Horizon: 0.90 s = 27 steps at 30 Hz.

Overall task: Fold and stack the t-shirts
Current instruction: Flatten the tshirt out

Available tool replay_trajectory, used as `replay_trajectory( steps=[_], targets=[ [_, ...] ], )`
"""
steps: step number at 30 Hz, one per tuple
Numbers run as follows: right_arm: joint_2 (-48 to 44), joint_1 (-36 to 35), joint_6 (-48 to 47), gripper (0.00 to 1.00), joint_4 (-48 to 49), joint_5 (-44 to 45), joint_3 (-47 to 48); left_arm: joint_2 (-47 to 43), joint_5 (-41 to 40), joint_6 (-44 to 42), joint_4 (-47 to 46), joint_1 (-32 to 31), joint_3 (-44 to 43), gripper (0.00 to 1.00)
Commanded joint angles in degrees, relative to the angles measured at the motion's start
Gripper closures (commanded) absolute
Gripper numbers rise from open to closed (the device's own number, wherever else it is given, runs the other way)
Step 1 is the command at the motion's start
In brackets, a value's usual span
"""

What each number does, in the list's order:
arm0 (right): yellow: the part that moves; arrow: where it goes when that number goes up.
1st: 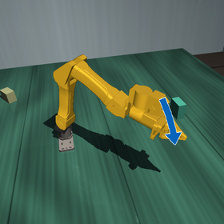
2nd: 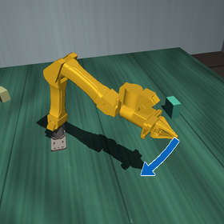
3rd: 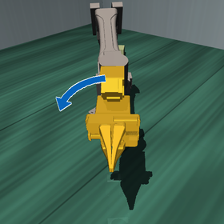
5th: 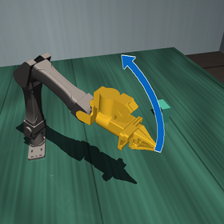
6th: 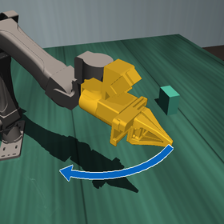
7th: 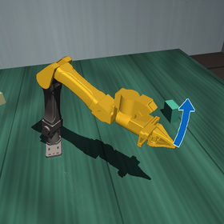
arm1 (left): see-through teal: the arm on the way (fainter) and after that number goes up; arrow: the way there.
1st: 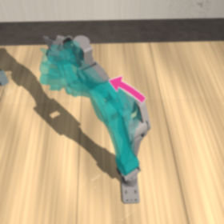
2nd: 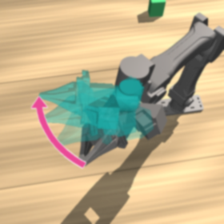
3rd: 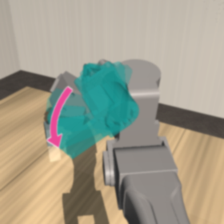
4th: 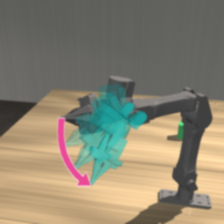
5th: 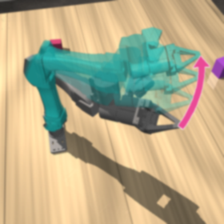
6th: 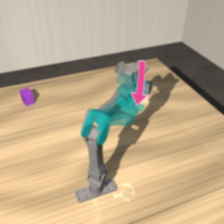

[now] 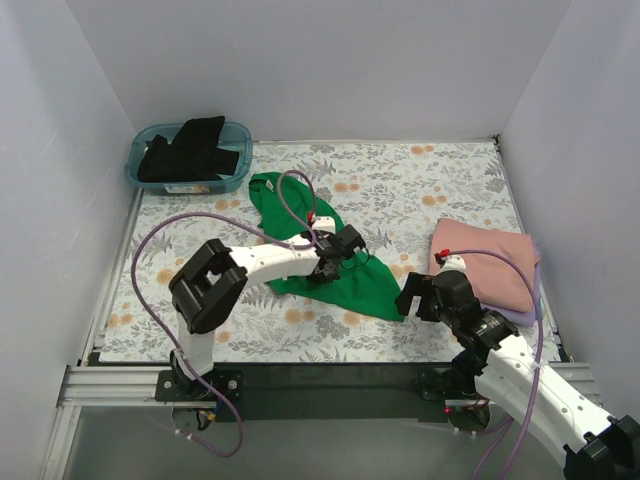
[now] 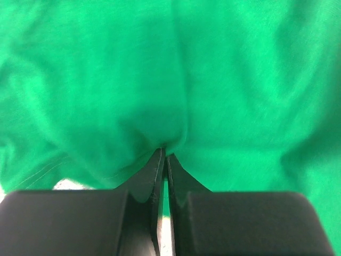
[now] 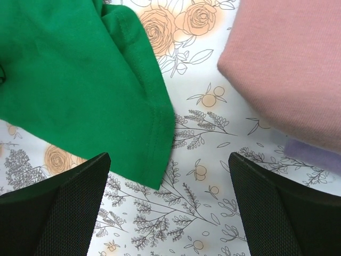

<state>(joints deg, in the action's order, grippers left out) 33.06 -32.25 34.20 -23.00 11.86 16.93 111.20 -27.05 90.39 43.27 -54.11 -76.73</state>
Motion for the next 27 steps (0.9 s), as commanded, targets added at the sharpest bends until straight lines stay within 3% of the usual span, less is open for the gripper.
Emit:
replay_trajectory(
  steps=[1, 6, 14, 19, 27],
  targets=[
    [-0.7, 0.1, -2.6, 0.02, 0.3, -3.8, 0.3, -14.2, -1.9, -0.6, -5.1, 0.4, 4.3, 1.00],
    [2.3, -0.5, -2.3, 0.02, 1.7, -10.6, 1.9, -30.1, -2.1, -1.7, -10.8, 1.3, 13.7, 1.00],
    [8.8, -3.2, 1.1, 0.06, 1.9, -9.2, 2.0, -54.6, -12.9, 9.4, -1.2, 9.3, 26.3, 1.00],
    [11.9, -4.4, 4.3, 0.14, 1.7, -7.3, 2.8, -62.1, -13.4, 13.0, 0.1, 14.5, 34.1, 1.00],
    [20.0, -8.2, 7.9, 0.30, 2.2, -4.2, 4.6, -61.0, -15.8, 15.9, 2.3, 15.7, 35.9, 1.00]
  ],
)
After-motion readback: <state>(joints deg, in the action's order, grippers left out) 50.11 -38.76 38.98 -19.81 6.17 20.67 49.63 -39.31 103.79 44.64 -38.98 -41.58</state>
